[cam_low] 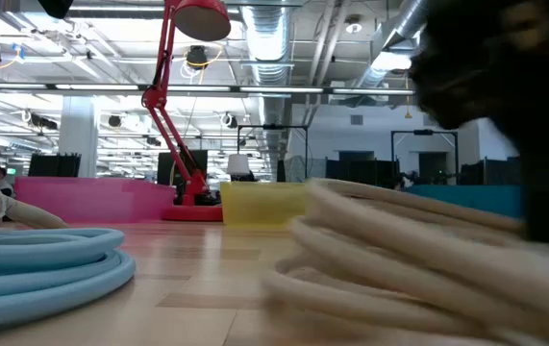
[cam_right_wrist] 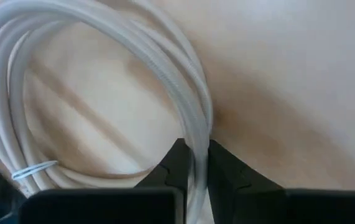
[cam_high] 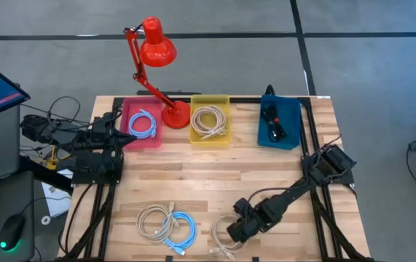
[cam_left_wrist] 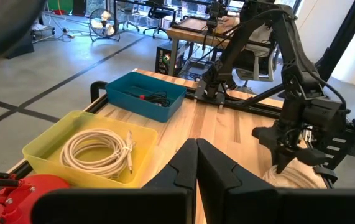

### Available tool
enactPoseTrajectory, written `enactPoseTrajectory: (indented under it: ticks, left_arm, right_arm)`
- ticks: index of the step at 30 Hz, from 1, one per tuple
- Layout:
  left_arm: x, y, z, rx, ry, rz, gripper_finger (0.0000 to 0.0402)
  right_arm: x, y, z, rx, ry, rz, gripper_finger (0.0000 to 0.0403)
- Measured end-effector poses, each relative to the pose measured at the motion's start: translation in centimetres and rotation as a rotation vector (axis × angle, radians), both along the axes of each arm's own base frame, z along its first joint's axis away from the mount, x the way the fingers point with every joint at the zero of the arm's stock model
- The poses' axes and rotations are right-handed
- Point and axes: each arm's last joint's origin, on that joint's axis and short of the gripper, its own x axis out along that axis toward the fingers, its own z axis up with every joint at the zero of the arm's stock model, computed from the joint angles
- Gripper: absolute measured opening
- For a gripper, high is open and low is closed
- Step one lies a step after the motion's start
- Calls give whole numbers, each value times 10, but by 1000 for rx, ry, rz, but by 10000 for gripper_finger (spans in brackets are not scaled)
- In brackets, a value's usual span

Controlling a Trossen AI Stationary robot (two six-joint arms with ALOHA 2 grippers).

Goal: Sort HDMI cables
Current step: Put the light brown HDMI cable into the yellow bin

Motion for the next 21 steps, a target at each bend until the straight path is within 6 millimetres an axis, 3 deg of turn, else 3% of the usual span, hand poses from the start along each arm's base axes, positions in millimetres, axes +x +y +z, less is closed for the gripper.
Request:
enactPoseTrajectory:
  ticks: [10,21]
  left_arm:
    - [0,0,0,0,0,0,6]
    - [0,0,0,0,0,1,6]
  right_arm:
    - [41,-32,34,-96,-36,98,20]
    - [79,-95,103,-306,-17,210,20]
